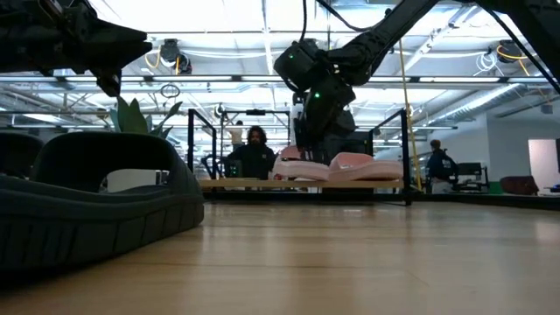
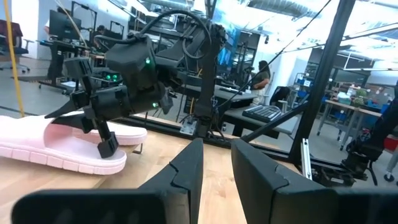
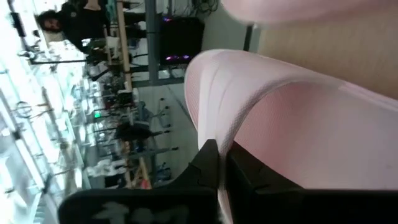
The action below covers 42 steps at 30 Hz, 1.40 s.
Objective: Pick and place slides into the shelf
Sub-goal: Put the pink slipper on the shelf
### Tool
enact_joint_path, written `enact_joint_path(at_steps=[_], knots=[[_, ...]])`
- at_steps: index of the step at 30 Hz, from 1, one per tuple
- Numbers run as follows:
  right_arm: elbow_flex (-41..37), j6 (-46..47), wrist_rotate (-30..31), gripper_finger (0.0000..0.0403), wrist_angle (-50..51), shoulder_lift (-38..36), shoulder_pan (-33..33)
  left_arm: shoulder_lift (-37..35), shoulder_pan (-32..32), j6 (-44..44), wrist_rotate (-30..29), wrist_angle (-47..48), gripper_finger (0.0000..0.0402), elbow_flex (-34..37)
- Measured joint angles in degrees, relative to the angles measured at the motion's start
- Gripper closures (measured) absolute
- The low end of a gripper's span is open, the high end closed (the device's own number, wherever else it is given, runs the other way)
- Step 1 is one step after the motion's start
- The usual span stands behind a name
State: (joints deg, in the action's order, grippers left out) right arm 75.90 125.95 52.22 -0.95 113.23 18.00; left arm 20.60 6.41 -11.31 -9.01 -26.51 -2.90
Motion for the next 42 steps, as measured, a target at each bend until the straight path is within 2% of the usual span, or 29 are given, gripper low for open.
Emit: enact_joint_path(at_steps=[8,11,17,34,42], knots=[[-0.1,-1.0,-0.1,0.0402,11.5,-6.4,1.6,0.0,0.0,0.6,0.0,-0.1,0.0314,0.0],[-0.1,-3.1,-0.3,0.0402,12.9,-7.9,1.9,0.0,0.0,1.6,-0.1,-0.1,0.0314,0.0],[-0.1,-5.1,-1.4,0.0402,11.5,-8.0,2.0,0.0,0.0,2.6,-2.4,-0.3,0.0314,0.0],[0.0,-6.9,-2.6,0.0403,8.4,-7.3,1.9,0.0,0.0,2.3,-3.1,-0.3,0.0314,0.0],[0.0,-5.6,-2.9,0.0403,-0.9,-2.6,1.8,0.0,0.0,2.2,-3.1,-0.3,0.0314,0.0]])
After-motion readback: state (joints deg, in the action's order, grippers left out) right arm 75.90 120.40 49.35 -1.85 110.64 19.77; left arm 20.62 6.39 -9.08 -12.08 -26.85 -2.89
